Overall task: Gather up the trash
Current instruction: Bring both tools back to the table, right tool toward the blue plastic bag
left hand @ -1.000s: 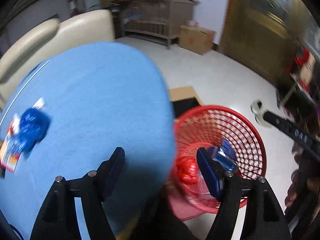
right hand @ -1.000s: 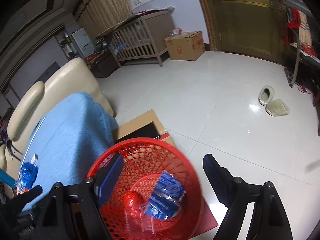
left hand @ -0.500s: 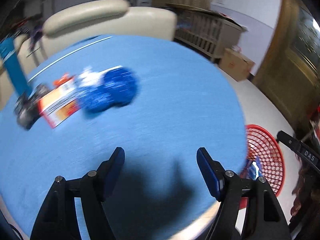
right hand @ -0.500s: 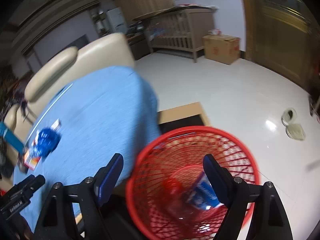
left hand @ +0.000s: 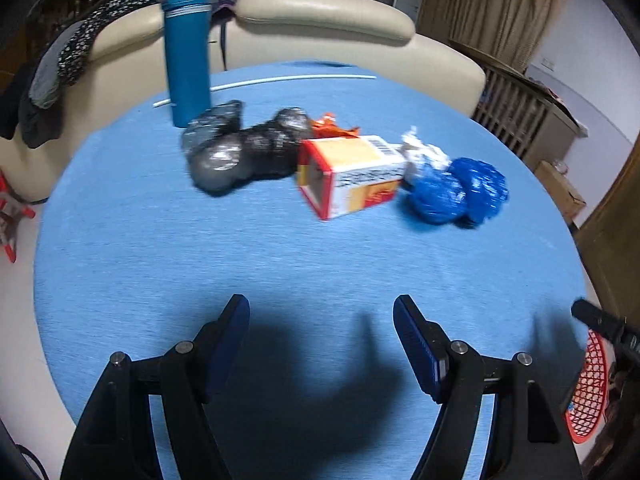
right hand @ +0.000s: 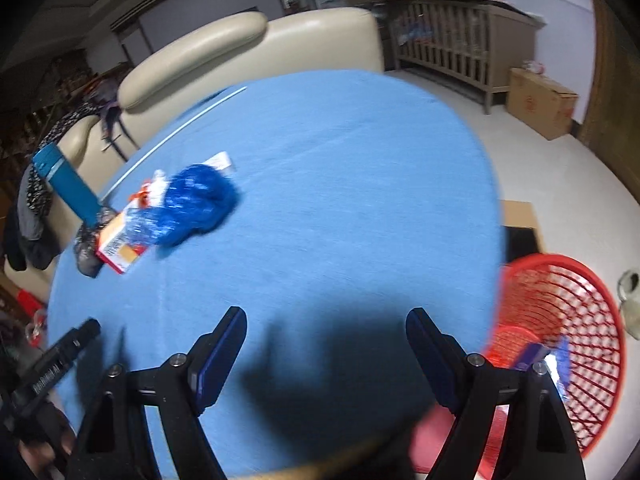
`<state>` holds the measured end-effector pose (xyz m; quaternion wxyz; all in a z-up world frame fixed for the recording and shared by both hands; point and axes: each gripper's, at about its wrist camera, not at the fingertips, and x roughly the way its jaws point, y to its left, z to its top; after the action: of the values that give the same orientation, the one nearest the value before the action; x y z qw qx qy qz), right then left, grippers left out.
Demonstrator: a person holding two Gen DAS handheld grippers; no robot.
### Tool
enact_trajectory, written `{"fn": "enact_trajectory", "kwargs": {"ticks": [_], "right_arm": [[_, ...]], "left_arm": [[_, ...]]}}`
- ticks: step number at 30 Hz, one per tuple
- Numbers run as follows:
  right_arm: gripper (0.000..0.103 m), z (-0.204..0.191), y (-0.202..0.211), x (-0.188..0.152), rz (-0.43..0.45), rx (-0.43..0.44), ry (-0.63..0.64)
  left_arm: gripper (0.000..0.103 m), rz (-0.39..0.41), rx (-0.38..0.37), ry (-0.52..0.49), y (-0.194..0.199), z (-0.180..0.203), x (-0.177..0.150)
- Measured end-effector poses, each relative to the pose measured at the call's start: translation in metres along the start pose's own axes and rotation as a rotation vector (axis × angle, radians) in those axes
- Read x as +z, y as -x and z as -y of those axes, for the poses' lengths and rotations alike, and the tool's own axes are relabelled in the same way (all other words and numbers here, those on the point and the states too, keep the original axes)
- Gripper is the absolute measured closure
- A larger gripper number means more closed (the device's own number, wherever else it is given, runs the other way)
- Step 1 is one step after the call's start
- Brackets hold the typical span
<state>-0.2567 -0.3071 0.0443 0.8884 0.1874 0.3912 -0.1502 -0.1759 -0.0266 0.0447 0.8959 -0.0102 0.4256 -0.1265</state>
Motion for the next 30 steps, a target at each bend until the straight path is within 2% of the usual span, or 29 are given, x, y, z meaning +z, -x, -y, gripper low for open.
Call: {"fn": "enact_trajectory", "kwargs": {"ticks": [13, 18, 20, 21, 22, 23, 26, 30], "right_arm": [[0.019, -0.095, -0.056, 0.075, 0.009, 0.106, 0.036], [0.019, -0.102, -0.089, 0.093, -0.016, 0.085, 0.012], [0.019, -0.097, -0.102, 0.094, -0.044, 0.122, -0.009], [0.021, -0.098, -0.108, 0.094, -0.063, 0.139, -0.010], [0.028, -0.099, -0.114, 0.093, -0.081, 0.154, 0.006], [0.040, -0.102, -0.117, 0.091, -0.089, 0.155, 0.024], [0.042, -0.105, -0.118, 0.085, -0.078, 0.157, 0.080], [0.043, -0.098, -0.116, 0.080, -0.073, 0.181, 0.083]], "left_arm": [[0.028, -0.011, -0.004, 0.036, -0.007, -0.023, -0.001], [0.028, -0.017, 0.014, 0.037, -0.010, -0.028, 0.000], [0.028, -0.024, 0.021, 0.036, -0.013, -0.030, 0.002], [0.028, -0.027, 0.024, 0.035, -0.014, -0.029, 0.002], [0.028, -0.030, 0.028, 0.032, -0.016, -0.029, 0.004], [0.028, -0.032, 0.029, 0.029, -0.018, -0.028, 0.006], [0.028, -0.029, 0.024, 0.009, -0.023, -0.022, 0.018], [0.027, -0.009, 0.000, -0.005, -0.028, -0.010, 0.045]]}}
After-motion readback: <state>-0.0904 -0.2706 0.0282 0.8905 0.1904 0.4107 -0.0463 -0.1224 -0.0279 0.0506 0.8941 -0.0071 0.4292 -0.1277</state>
